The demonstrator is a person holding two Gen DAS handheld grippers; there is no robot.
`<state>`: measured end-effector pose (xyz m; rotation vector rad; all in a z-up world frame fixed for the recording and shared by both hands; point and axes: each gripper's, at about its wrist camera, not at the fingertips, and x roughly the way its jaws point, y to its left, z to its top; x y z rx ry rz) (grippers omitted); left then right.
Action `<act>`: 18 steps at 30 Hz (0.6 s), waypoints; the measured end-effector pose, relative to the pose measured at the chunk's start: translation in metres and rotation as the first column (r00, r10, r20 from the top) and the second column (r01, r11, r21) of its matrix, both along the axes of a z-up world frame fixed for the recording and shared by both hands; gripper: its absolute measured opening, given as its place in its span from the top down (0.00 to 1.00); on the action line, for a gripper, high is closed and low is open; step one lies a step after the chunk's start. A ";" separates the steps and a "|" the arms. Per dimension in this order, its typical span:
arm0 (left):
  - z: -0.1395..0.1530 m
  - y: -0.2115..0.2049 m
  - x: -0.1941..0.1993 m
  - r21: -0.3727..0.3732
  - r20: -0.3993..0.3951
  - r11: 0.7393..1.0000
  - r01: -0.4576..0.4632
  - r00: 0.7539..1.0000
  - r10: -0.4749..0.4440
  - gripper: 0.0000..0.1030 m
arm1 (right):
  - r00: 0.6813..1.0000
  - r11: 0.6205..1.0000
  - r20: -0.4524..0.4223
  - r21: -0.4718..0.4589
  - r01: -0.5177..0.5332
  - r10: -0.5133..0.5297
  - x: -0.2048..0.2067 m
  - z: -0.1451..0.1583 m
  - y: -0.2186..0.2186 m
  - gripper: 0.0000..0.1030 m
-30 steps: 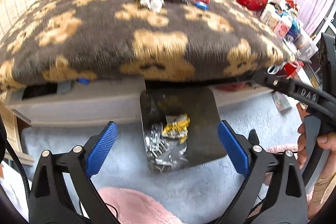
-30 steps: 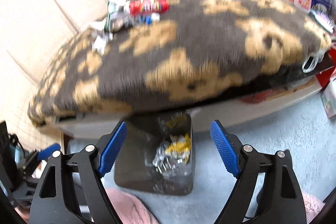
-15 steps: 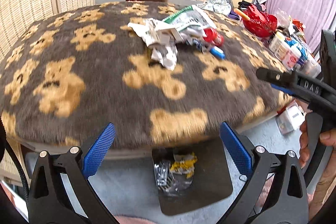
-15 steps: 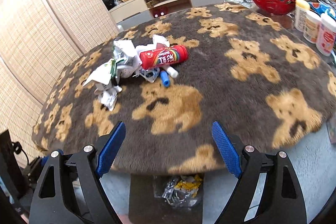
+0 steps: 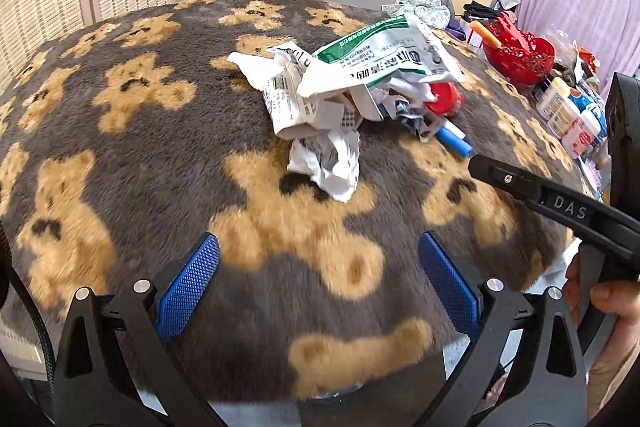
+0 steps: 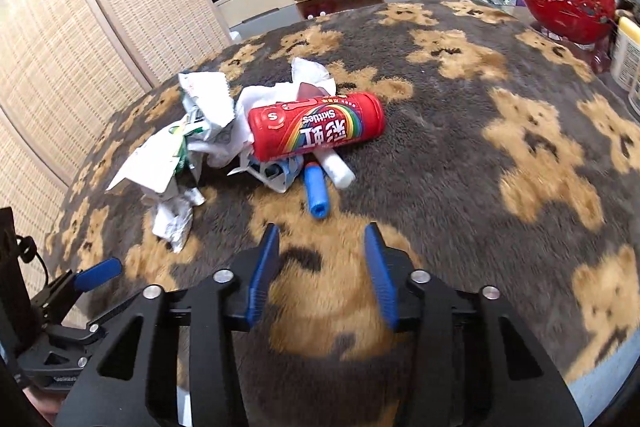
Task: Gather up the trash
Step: 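Grasp the crumpled white paper with the left tool while the right tool grasps the blue foam stick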
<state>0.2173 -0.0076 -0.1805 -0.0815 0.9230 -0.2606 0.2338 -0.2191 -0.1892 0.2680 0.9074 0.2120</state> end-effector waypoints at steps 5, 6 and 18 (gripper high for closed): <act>-0.008 -0.006 0.019 0.000 -0.010 1.000 0.005 1.000 -0.005 0.21 | 1.000 1.000 -0.002 -0.001 -0.013 0.013 0.012 -0.006 0.004 0.67; -0.008 -0.007 0.023 0.009 -0.004 1.000 0.003 1.000 -0.003 0.24 | 1.000 1.000 0.001 -0.003 -0.017 0.017 0.014 -0.007 0.005 0.67; -0.007 -0.015 0.039 0.046 0.023 0.999 0.011 1.000 -0.012 0.77 | 1.000 0.999 0.007 -0.042 -0.017 0.017 0.023 -0.008 0.012 0.86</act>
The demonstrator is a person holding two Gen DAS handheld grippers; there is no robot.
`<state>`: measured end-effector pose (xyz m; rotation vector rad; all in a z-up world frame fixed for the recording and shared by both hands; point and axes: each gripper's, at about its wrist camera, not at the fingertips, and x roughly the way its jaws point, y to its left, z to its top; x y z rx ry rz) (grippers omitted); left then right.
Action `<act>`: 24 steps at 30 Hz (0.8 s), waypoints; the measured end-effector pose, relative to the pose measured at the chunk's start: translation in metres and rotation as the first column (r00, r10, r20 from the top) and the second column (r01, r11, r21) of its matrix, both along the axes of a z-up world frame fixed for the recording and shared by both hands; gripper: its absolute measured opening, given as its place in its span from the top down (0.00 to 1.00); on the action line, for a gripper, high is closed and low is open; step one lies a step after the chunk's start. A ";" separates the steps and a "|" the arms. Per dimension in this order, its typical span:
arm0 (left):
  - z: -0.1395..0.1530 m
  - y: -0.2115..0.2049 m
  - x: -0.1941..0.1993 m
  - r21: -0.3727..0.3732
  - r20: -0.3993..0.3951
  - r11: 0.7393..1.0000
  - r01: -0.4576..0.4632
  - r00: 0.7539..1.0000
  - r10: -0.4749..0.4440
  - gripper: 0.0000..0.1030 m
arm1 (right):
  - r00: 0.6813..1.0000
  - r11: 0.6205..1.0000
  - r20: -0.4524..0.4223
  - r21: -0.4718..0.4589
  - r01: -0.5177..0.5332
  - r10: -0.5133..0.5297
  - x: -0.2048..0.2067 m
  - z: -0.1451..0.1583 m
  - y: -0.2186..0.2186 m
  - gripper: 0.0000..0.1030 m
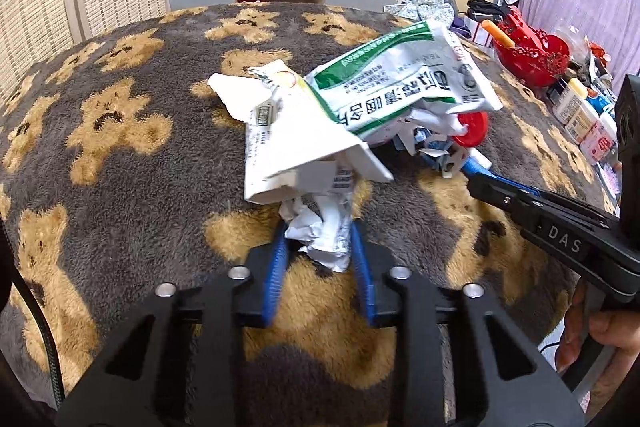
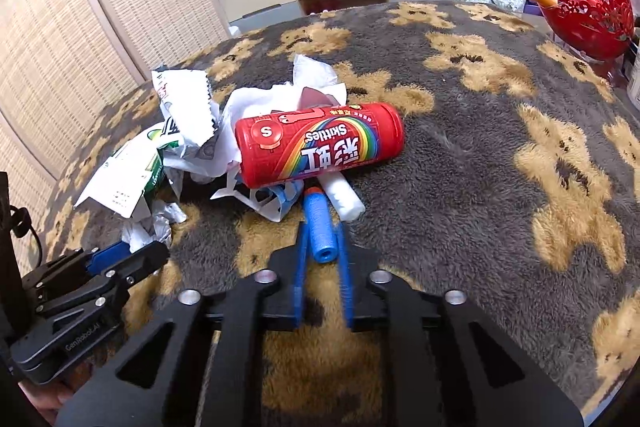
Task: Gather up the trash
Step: 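Grasp the crumpled white paper with the left tool while the right tool grasps the blue foam stick, then carry both items to the bin and open both tools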
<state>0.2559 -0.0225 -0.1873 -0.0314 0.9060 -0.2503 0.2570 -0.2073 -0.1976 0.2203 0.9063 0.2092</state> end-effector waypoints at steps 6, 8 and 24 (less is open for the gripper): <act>0.002 0.002 -0.019 -0.009 -0.012 1.000 0.012 1.000 -0.012 0.87 | 1.000 1.000 -0.004 0.002 -0.002 0.002 -0.018 0.004 0.000 0.87; 0.002 0.003 -0.028 -0.020 -0.020 1.000 0.014 1.000 -0.014 0.88 | 1.000 1.000 -0.007 0.004 -0.005 0.005 -0.027 0.005 0.000 0.87; 0.008 0.006 -0.123 -0.057 -0.054 0.998 0.039 0.998 -0.043 0.90 | 0.999 1.000 -0.035 0.012 -0.008 0.008 -0.114 0.010 -0.004 0.87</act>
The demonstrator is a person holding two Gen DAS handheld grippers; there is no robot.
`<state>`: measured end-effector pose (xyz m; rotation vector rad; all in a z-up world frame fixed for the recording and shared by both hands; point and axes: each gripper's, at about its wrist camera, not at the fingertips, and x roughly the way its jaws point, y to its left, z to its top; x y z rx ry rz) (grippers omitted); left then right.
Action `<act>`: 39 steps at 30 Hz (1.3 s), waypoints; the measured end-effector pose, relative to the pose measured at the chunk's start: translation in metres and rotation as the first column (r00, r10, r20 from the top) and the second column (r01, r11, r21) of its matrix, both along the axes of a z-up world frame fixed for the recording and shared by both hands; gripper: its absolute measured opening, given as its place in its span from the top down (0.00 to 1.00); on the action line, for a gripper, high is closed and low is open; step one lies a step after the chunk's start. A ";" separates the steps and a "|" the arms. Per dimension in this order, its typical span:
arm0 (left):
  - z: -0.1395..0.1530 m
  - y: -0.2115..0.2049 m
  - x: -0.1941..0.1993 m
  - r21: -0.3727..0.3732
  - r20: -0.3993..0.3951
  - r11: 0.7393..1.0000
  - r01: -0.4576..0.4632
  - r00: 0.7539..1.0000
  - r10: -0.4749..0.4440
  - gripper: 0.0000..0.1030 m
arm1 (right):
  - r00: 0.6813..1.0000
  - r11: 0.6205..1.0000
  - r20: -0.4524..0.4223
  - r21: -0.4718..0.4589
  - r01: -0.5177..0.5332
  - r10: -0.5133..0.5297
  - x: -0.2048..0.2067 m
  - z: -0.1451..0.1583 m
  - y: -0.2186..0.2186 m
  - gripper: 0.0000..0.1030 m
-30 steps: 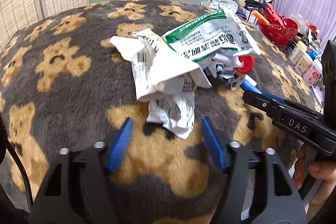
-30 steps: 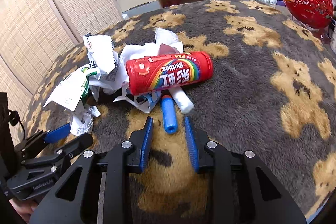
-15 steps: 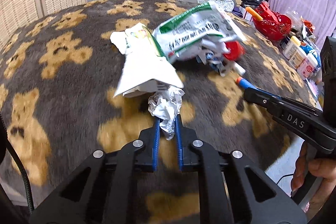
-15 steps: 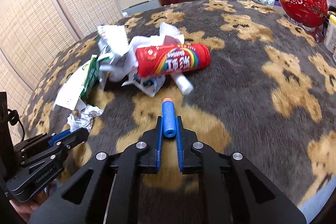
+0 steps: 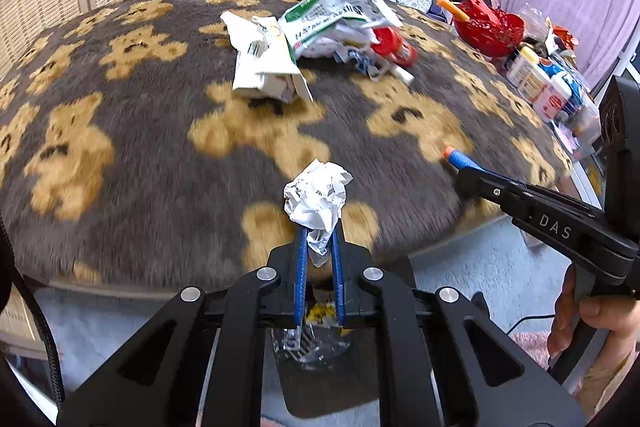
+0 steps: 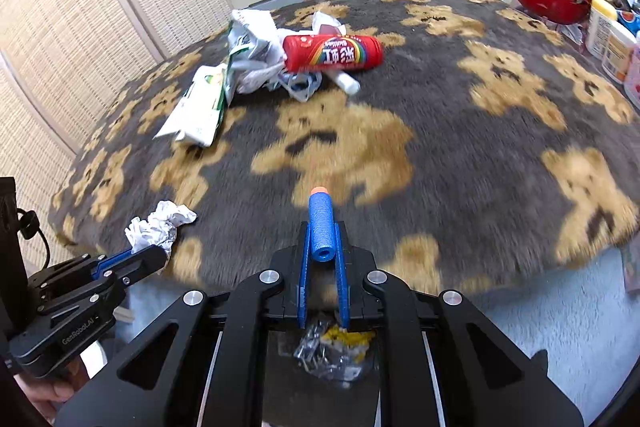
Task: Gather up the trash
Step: 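Carry both items to the bin and open both tools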
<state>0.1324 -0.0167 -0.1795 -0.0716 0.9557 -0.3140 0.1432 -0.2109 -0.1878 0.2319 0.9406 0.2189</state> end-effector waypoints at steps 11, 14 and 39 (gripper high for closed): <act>-0.014 -0.005 -0.057 0.005 -0.026 1.000 0.017 1.000 -0.017 0.90 | 1.000 1.000 -0.019 0.004 -0.025 0.025 -0.061 -0.010 0.003 0.87; -0.024 -0.008 -0.067 0.007 -0.048 1.000 0.017 0.999 -0.017 0.90 | 0.999 1.000 -0.045 0.012 -0.028 0.029 -0.073 -0.022 0.004 0.87; -0.109 -0.015 -0.088 -0.009 -0.220 1.000 0.019 0.975 -0.020 0.83 | 0.970 0.998 -0.233 0.035 -0.058 0.065 -0.078 -0.098 0.018 0.84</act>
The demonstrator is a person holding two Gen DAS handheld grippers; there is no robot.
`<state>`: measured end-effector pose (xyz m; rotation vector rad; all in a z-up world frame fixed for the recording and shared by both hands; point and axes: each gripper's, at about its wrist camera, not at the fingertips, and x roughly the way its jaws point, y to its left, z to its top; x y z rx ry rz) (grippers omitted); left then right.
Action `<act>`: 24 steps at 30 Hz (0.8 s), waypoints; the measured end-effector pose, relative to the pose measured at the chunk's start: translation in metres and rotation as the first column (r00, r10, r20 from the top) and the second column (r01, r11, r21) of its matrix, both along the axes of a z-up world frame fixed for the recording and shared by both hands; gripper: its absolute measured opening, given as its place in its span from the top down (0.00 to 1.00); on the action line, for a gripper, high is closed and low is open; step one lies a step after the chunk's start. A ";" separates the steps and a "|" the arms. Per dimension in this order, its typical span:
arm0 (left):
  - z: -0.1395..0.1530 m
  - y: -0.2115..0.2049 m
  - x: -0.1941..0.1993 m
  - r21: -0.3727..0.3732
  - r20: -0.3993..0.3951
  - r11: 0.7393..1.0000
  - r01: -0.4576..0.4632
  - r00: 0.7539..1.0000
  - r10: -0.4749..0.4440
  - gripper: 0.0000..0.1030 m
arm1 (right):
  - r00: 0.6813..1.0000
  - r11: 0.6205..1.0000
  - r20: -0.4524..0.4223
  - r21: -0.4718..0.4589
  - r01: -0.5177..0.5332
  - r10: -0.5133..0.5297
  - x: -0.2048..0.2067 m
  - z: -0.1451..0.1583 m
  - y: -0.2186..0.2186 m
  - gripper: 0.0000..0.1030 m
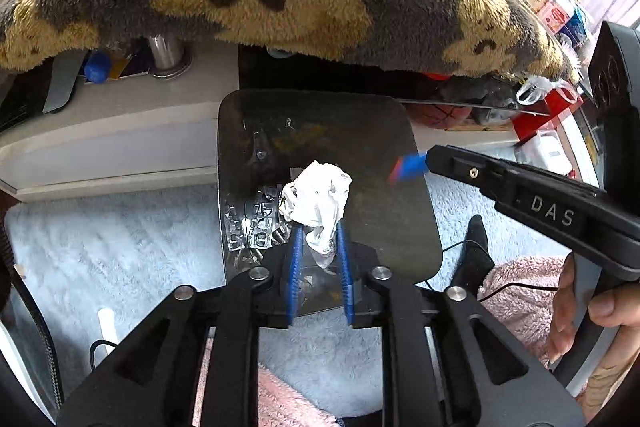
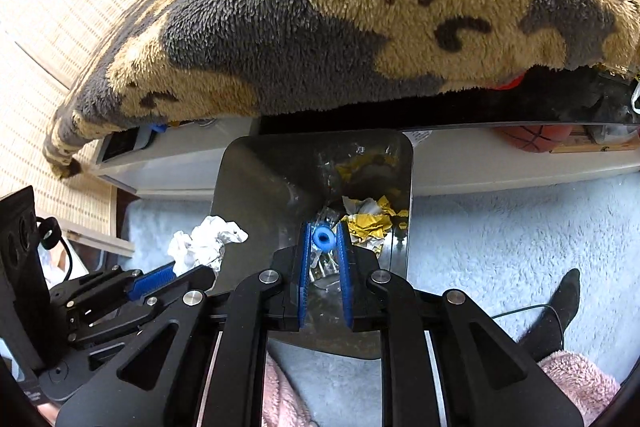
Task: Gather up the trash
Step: 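Carry both items to the bin and open both tools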
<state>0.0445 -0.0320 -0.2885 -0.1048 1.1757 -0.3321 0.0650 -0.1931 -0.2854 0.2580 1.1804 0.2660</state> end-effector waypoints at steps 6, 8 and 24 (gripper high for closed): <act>0.005 0.003 0.002 0.002 0.008 1.000 -0.015 1.000 0.015 0.61 | 1.000 1.000 0.009 -0.018 0.011 -0.011 0.001 0.003 -0.001 0.67; 0.007 0.004 0.001 0.006 0.016 1.000 -0.017 1.000 0.017 0.54 | 0.999 0.999 0.031 -0.018 0.028 -0.027 0.000 0.007 -0.004 0.45; 0.034 0.002 0.002 0.002 0.081 1.000 -0.009 0.997 0.008 0.14 | 0.984 0.993 0.156 -0.066 0.098 -0.087 -0.001 0.041 -0.021 0.06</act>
